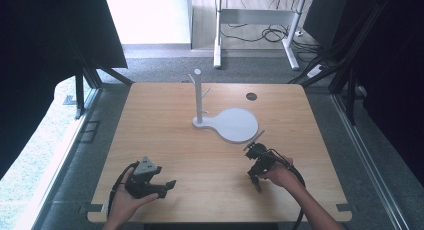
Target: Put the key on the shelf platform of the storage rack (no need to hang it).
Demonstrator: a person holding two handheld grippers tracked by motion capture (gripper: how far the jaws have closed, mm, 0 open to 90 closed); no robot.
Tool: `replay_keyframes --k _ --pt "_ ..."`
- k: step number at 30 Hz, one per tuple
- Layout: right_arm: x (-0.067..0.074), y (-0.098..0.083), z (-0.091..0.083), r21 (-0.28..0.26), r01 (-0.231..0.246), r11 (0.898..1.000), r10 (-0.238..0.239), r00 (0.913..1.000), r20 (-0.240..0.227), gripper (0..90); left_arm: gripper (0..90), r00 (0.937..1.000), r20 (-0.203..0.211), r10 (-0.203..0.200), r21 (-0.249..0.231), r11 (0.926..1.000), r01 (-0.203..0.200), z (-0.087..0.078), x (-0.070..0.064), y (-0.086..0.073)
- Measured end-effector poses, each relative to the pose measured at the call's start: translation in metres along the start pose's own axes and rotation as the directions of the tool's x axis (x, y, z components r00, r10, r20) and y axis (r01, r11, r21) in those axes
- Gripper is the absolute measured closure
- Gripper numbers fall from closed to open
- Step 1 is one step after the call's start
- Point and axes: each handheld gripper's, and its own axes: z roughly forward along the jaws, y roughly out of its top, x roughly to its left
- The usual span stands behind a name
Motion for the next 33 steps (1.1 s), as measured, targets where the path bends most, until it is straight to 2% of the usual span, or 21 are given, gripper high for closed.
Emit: replay_keyframes --k 4,9,20,23,33 --pt "0.0 0.001 0.002 0.006 0.005 1.0 -0.005 1.0 -0.002 82.7 26.1 1.0 0.0 0.0 0.0 1.0 0.0 0.0 0.0 0.0" --pt "0.003 0.002 0.003 0.025 0.018 1.0 -0.018 0.9998 0.0 88.3 26.1 1.0 0.0 0.002 0.001 1.0 -0.002 0.0 0.0 0.0" --pt "0.005 0.004 0.0 0.061 0.056 0.997 -0.056 0.9984 0.007 89.9 26.1 1.0 -0.002 0.001 -0.001 1.0 -0.001 -0.001 0.001 0.0" --pt "0.006 0.004 -0.002 0.057 0.054 0.997 -0.054 0.9985 0.003 90.0 26.1 1.0 -0.002 0.0 -0.003 1.0 0.0 -0.001 0.002 0.0" --pt "0.004 0.005 -0.023 0.039 0.07 0.997 -0.07 0.9976 0.002 90.0 26.1 1.0 -0.002 -0.001 -0.008 1.0 0.001 -0.002 0.002 0.0"
